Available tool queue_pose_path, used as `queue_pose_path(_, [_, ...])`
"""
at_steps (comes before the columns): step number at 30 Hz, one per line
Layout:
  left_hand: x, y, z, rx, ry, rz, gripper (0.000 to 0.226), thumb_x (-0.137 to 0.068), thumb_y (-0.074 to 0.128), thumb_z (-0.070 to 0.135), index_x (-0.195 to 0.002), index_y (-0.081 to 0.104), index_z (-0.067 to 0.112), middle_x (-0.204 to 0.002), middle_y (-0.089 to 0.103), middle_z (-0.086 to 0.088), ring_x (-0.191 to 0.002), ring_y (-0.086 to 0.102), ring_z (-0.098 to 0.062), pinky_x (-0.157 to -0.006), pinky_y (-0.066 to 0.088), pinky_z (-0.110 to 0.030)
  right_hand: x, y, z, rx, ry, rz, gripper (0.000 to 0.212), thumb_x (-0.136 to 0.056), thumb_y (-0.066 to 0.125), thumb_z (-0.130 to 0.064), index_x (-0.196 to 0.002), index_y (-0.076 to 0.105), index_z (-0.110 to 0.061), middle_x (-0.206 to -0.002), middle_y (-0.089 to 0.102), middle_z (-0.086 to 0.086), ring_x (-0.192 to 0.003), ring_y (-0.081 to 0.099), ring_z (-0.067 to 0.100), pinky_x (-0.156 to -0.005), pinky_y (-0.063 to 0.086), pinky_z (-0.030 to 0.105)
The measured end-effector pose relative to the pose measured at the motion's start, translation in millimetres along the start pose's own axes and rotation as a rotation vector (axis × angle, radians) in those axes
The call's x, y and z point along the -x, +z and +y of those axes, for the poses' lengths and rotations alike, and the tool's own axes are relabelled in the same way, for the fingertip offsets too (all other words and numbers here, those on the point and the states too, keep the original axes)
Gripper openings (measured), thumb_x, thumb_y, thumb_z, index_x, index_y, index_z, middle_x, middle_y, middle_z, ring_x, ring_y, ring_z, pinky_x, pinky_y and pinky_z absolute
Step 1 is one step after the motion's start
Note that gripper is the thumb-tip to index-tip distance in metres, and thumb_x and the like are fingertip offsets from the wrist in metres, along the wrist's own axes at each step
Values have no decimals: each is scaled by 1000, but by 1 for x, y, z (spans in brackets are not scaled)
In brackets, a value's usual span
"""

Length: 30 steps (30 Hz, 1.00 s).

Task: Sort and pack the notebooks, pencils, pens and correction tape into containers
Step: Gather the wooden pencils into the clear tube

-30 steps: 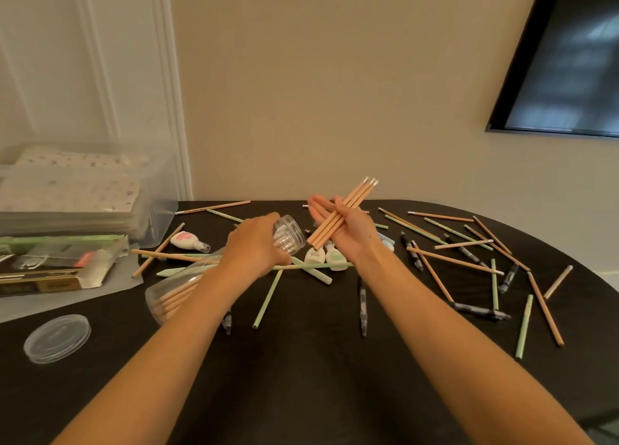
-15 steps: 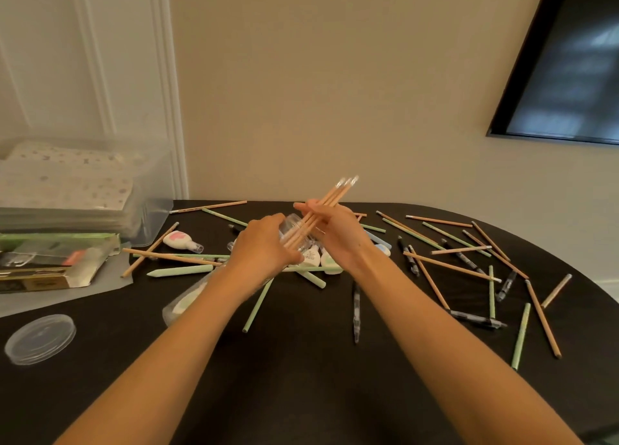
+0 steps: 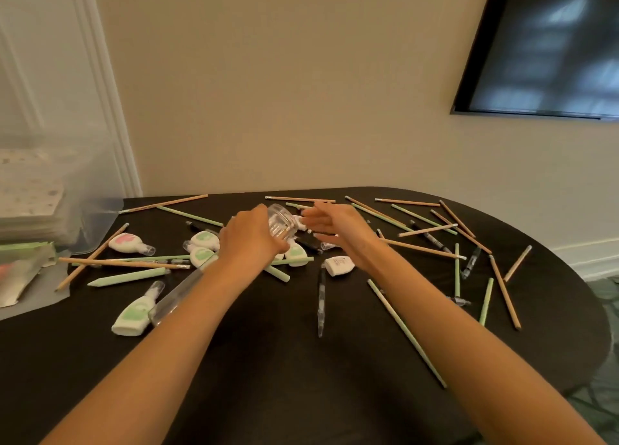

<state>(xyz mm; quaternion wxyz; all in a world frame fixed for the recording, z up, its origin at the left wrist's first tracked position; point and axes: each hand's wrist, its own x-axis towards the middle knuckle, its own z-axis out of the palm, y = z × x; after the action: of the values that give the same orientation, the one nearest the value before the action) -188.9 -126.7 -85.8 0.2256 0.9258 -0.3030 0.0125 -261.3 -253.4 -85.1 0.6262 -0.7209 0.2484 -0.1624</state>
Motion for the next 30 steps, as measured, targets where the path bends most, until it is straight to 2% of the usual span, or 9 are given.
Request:
queue_pose_path(2, [-3, 5, 11, -26, 8, -20, 55, -77, 72, 36, -121, 48, 14, -118, 58, -8, -107, 55, -25, -85, 44, -37, -9, -29, 10, 132, 15, 140, 22, -96, 48, -17, -110, 63, -8, -116, 64, 11, -97, 62, 17, -83, 52, 28])
queue_pose_path(5, [-11, 15, 30, -51, 21, -46, 57, -78, 71, 37, -124, 47, 15, -122, 57, -8, -112, 53, -26, -90, 44, -38, -18, -76, 31, 647, 16, 299, 22, -93, 48, -7, -110, 63, -6, -113, 63, 14, -99, 63, 24, -87, 52, 34])
queue_pose_path(8, [-20, 25, 49, -46, 27, -63, 60, -78, 72, 37, -127, 45, 14, -125, 55, -8, -115, 51, -27, -92, 43, -38, -22, -118, 48, 1086, 83, 323, 28, -91, 54, -11, -119, 56, -6, -121, 55, 14, -108, 55, 27, -86, 46, 35])
queue_pose_path(12, [-30, 37, 67, -58, 34, -69, 60, -78, 71, 36, -128, 45, 16, -125, 55, -7, -116, 50, -27, -92, 42, -37, -30, -150, 69, 1397, 140, 276, 33, -90, 56, -12, -122, 53, -8, -126, 47, 13, -115, 50, 27, -90, 47, 38])
queue_pose_path(16, [-37, 44, 78, -102, 42, -61, 57, -79, 70, 35, -126, 45, 15, -124, 55, -8, -115, 51, -27, -92, 41, -37, -36, -163, 81, 1518, 58, 248, 34, -91, 54, -12, -126, 51, -10, -128, 48, 13, -116, 50, 25, -91, 47, 36])
queue_pose_path(21, [-45, 53, 84, -112, 70, -33, 57, -79, 69, 35, -126, 45, 15, -122, 57, -7, -113, 52, -26, -89, 42, -37, -26, -171, 81, 1530, -318, 288, 36, -94, 50, -13, -129, 43, -16, -127, 47, 9, -109, 55, 22, -80, 48, 28])
queue_pose_path(23, [-48, 55, 87, -107, 86, -22, 59, -80, 69, 34, -128, 43, 15, -124, 56, -7, -115, 50, -27, -89, 42, -37, -24, -174, 78, 1514, -412, 213, 34, -93, 52, -11, -127, 49, -14, -134, 44, 9, -118, 52, 23, -89, 47, 28])
queue_pose_path(26, [-50, 58, 96, -104, 104, -19, 61, -80, 69, 35, -131, 41, 15, -127, 54, -7, -118, 49, -27, -91, 41, -37, -24, -176, 78, 1542, -411, 20, 43, -90, 53, -3, -132, 49, -13, -151, 29, 7, -134, 39, 23, -106, 38, 32])
queue_pose_path(30, [-50, 63, 102, -95, 108, -34, 62, -80, 68, 35, -132, 41, 15, -127, 54, -6, -118, 48, -26, -92, 41, -37, -32, -174, 80, 1536, -299, -154, 47, -92, 50, -1, -136, 46, -16, -158, 10, -2, -140, 28, 18, -112, 28, 32])
